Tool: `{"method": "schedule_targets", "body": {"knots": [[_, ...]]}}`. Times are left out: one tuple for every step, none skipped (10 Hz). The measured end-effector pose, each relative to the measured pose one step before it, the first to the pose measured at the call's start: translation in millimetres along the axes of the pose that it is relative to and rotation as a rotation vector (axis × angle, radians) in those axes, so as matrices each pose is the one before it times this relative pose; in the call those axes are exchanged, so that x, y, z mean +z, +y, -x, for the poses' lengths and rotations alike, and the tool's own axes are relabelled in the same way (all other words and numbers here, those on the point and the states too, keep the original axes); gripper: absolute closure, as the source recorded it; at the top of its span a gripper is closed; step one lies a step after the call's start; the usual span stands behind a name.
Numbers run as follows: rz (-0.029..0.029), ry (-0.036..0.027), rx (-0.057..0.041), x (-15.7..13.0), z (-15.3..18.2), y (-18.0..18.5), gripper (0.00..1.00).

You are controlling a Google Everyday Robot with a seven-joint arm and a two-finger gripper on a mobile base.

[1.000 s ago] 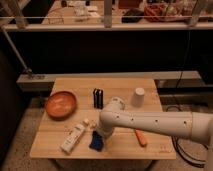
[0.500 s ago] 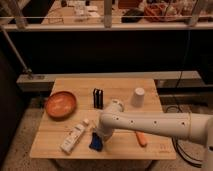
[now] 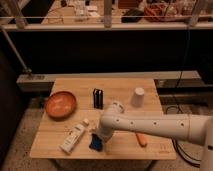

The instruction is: Place the white sponge in the ceramic bowl

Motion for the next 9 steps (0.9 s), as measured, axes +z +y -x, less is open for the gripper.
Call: {"method": "schedule_targets", "body": {"knots": [[-0.00001, -0.00049, 0.00181, 1.27, -0.45, 0.68, 0.23], [-0.00063, -0.00144, 0.00083, 1.69, 0.1, 0.38, 0.23], [0.00179, -0.00086, -0.00179, 2.2, 0.71, 0.52, 0.23], [0.0004, -0.00116, -0.00052, 1.13, 0.4, 0.26, 0.23], [-0.00019, -0.00047, 0.00167, 0.56, -0.64, 0.1, 0.23], [-0.0001, -0.00257, -0.00041, 1.53, 0.6, 0.58, 0.23], [0.00034, -0.00091, 0.00018, 0.82, 0.31, 0.5, 0.28], [-0.00022, -0.00049, 0.00096, 0.3, 0.04, 0.42, 0.34], [-0.00109, -0.00124, 0.00341, 0.45, -0.6, 0.49, 0.4]]}}
